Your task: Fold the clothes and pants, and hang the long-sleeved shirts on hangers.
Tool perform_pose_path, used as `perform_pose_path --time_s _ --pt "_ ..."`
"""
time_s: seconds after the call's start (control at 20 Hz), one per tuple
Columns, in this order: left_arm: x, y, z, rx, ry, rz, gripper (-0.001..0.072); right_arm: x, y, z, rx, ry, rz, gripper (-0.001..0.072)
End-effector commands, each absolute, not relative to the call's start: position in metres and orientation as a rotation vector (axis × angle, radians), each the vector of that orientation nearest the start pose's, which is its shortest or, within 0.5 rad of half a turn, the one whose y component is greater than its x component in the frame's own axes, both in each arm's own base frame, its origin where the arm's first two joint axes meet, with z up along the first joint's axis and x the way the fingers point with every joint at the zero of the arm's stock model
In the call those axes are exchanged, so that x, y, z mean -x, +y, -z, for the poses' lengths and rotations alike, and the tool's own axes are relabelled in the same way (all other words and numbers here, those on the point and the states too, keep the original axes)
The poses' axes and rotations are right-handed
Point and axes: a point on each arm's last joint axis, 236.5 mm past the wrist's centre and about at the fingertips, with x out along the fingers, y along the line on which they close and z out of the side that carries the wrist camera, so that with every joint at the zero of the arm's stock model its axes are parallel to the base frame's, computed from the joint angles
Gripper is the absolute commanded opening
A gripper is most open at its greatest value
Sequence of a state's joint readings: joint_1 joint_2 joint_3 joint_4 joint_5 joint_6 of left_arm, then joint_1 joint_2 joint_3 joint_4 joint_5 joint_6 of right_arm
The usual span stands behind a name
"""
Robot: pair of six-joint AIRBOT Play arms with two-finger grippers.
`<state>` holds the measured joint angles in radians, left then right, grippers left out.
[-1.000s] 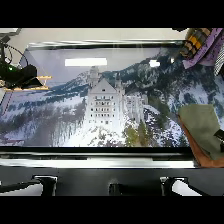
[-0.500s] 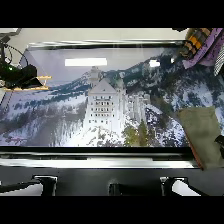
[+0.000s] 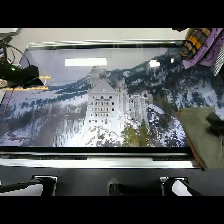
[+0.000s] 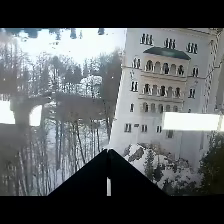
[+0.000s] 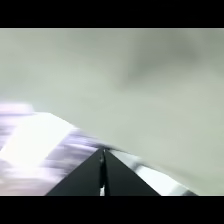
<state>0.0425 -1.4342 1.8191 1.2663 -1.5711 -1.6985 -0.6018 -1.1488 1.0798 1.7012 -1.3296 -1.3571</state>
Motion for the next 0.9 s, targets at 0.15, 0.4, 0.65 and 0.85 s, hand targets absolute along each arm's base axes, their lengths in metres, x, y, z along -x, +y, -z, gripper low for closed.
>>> perform_pose_path --time_s 0.15,0.4,0.65,0.85 --pt "-0.400 -0.072 -0.089 0.112 1.236 0.179 0.0013 -0.364 0.005 -0.062 -0.344 1.141 -0.093 0.0029" --pt "-0.351 -0.080 -0.039 0.102 1.300 0.189 0.0015 -0.342 0.068 -0.046 0.007 1.235 -0.219 0.0029" --pt "-0.336 -0.078 -0.029 0.100 1.366 0.187 0.0016 -0.331 0.074 -0.043 0.038 1.278 -0.238 0.0032" --pt "-0.336 -0.078 -0.029 0.099 1.366 0.187 0.0016 -0.313 0.072 -0.039 0.042 1.356 -0.240 0.0032"
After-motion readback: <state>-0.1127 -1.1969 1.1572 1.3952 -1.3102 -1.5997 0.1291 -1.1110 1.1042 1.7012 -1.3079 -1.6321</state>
